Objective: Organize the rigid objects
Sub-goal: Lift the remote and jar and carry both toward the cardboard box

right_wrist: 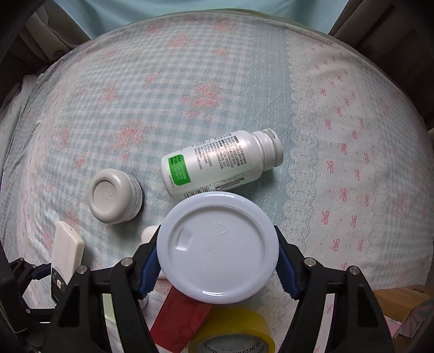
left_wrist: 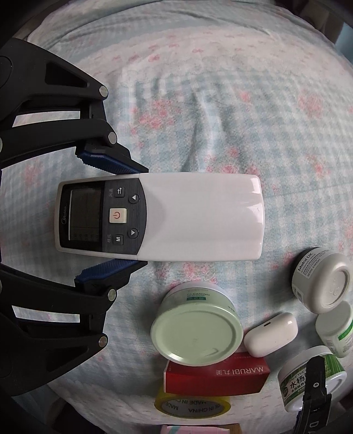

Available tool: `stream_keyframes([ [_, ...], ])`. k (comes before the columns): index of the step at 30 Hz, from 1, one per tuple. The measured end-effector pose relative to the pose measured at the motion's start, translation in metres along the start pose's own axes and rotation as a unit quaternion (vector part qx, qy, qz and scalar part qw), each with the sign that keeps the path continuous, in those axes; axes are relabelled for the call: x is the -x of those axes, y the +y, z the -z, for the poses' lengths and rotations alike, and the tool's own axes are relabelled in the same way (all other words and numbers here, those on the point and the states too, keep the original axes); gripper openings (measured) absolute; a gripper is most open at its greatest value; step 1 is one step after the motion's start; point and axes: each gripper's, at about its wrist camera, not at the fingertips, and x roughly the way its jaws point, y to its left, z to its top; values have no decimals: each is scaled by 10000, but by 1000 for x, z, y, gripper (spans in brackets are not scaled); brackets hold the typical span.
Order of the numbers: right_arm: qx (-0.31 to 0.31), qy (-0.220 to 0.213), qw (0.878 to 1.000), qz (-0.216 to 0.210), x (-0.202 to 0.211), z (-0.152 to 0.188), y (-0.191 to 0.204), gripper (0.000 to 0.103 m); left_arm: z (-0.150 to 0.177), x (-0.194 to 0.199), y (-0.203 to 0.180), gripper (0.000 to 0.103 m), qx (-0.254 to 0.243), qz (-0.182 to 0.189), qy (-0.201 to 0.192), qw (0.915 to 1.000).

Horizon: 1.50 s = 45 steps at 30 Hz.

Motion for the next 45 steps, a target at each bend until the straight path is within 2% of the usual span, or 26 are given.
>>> stream_keyframes([
  [5, 2, -249, 9997, -22, 35, 4, 7, 68, 15, 37, 9, 54, 171, 128, -292, 9993],
  [11, -149, -571, 9982, -141, 95, 19, 0, 68, 35, 106, 4, 54, 30, 252, -831, 9962],
  [20, -736, -1065, 9909, -380, 209, 67, -41, 68, 31, 182, -73, 54, -484, 332, -1519, 9866],
  [25, -1037, -1373, 9844, -356, 261, 104, -91, 68, 35, 226, -133, 54, -859, 382, -1796, 9792],
  [30, -1251, -1551, 9795, -297, 299, 149, -159, 68, 37, 261, -213, 54, -1138, 446, -2035, 9714],
  [33, -1307, -1559, 9788, -232, 316, 179, -203, 68, 35, 274, -266, 54, -1263, 605, -2112, 9674],
  [39, -1556, -1465, 9769, -4, 325, 234, -292, 68, 23, 275, -375, 54, -1561, 957, -2075, 9609],
  [45, -1773, -1143, 9775, 73, 305, 268, -370, 68, 10, 245, -470, 54, -2037, 1035, -1835, 9561],
])
